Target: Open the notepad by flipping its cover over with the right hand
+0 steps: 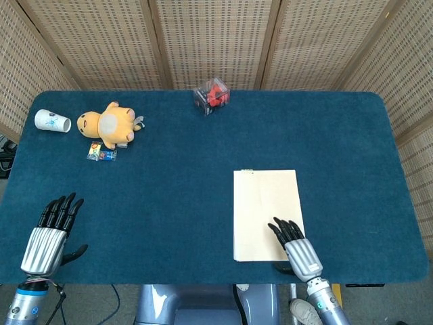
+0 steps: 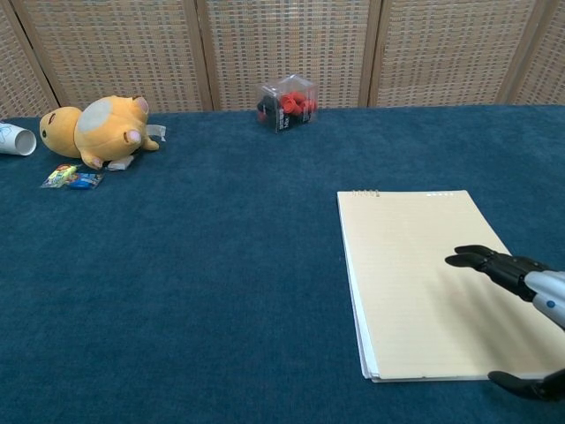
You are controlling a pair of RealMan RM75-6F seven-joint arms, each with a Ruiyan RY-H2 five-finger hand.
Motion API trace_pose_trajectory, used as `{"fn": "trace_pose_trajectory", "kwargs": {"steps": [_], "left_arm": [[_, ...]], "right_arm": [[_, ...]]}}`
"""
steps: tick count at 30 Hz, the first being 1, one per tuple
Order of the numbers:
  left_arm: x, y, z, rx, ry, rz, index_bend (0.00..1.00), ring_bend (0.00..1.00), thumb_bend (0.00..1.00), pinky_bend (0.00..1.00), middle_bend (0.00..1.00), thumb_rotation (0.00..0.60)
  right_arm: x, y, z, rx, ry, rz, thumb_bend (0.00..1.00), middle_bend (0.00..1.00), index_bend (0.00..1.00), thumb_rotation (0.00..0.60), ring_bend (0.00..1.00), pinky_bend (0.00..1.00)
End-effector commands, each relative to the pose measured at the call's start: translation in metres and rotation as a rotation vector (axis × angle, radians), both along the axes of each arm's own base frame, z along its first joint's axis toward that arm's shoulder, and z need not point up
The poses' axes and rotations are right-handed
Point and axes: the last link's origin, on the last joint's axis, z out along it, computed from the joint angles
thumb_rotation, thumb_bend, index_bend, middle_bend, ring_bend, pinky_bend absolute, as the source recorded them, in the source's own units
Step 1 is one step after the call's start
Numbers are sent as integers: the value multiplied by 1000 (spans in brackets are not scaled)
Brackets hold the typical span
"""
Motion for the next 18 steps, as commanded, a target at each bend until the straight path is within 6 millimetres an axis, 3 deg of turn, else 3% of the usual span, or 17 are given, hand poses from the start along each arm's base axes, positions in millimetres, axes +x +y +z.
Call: {"fn": "trace_pose_trajectory", "kwargs": {"steps": [1, 18], "left_arm": [[0, 0, 0, -3, -2, 2, 0, 0, 0, 72, 0, 600], [1, -1, 0, 0, -7, -9, 0, 0, 0, 73, 0, 600]], "right_arm": [[0, 1, -1, 5, 0, 0, 395, 0, 0, 600, 0, 0], [-6, -4, -12, 22, 19, -27, 395, 0, 0, 600, 0, 0]]}}
